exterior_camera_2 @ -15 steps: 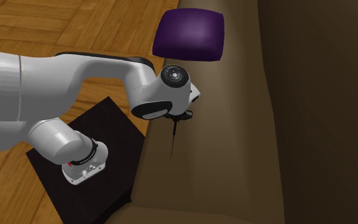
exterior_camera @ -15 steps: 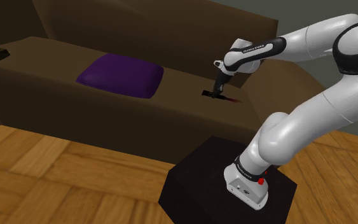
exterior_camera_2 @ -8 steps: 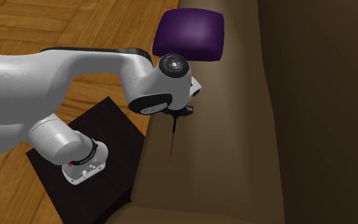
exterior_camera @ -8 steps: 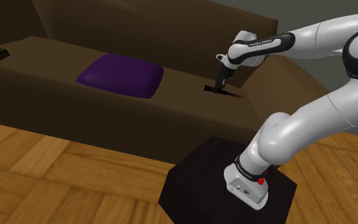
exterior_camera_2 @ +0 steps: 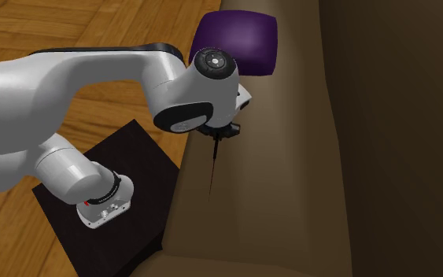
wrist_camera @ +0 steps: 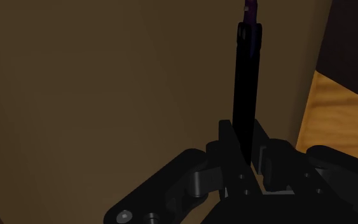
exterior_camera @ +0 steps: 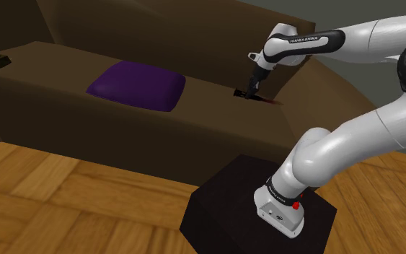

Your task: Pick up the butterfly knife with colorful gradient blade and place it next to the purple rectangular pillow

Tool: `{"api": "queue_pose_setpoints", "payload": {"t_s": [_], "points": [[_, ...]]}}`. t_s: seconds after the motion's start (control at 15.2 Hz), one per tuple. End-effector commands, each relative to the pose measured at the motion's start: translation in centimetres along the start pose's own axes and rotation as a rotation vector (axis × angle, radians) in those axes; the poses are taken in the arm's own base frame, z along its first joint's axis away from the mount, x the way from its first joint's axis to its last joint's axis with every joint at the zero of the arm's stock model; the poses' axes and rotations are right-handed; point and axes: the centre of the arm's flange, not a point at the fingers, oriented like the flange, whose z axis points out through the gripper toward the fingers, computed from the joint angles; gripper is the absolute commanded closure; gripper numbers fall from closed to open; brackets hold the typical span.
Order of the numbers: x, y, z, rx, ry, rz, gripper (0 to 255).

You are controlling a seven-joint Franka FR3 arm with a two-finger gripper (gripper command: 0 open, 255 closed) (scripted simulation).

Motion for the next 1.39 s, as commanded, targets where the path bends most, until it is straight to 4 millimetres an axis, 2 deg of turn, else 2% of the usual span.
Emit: {"api": "queue_pose_setpoints", "payload": {"t_s": [0.0, 0.79, 1.32], "points": [[0.0, -0.1, -1.2, 0.000, 0.000, 0.000, 255], [0.7, -0.2, -7.1, 0.000, 0.000, 0.000, 255], [10.2, 4.3, -6.2, 0.000, 0.000, 0.000, 255]]}}
